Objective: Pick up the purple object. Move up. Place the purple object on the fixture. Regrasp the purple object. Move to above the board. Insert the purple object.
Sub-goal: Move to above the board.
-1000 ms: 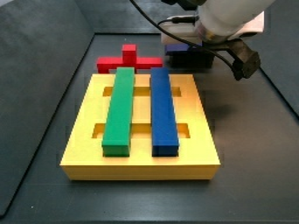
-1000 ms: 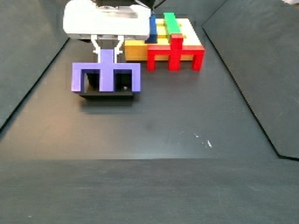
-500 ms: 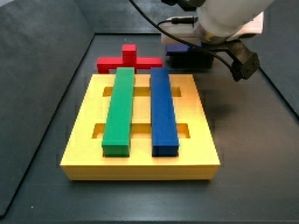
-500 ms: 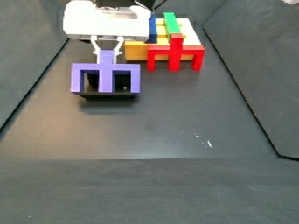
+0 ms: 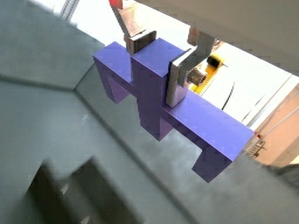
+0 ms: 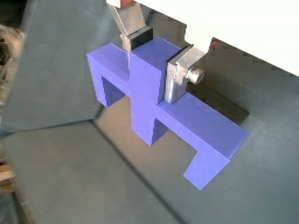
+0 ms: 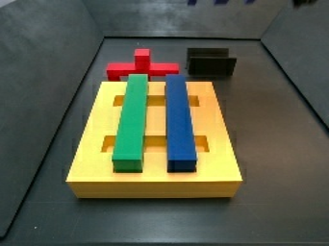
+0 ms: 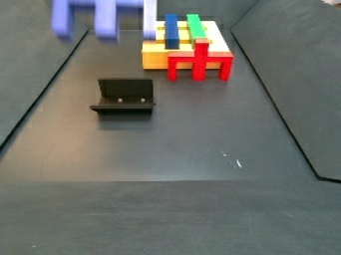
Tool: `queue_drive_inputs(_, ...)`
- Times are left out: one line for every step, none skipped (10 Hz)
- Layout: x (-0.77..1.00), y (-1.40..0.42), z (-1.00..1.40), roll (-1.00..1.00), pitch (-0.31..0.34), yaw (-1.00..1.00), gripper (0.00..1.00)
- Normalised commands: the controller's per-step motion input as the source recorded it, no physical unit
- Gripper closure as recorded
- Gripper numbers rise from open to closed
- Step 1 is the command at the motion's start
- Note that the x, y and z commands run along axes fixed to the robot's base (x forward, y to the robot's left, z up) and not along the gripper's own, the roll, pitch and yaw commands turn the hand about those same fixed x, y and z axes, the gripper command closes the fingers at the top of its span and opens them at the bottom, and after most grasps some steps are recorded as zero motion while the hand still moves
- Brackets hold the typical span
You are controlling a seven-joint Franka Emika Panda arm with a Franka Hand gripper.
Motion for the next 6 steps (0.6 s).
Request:
queue_drive_inputs(0.01, -0.02, 1.40, 0.00, 0.024, 0.03, 1.00)
queue_drive_inputs(0.01, -0.02, 0.89, -0.01, 0.045, 0.02, 1.00)
queue_drive_inputs(0.03, -0.01, 0.40, 0.00, 0.051, 0.02, 1.00)
queue_drive_inputs(0.04, -0.01, 0.25, 0.01, 0.060, 0.02, 1.00)
queue_drive_inputs(-1.00, -1.40, 0.29, -1.00, 0.102, -0.11, 1.00)
queue_drive_inputs(-1.02, -1.40, 0.29, -1.00, 0.092, -0.11, 1.00)
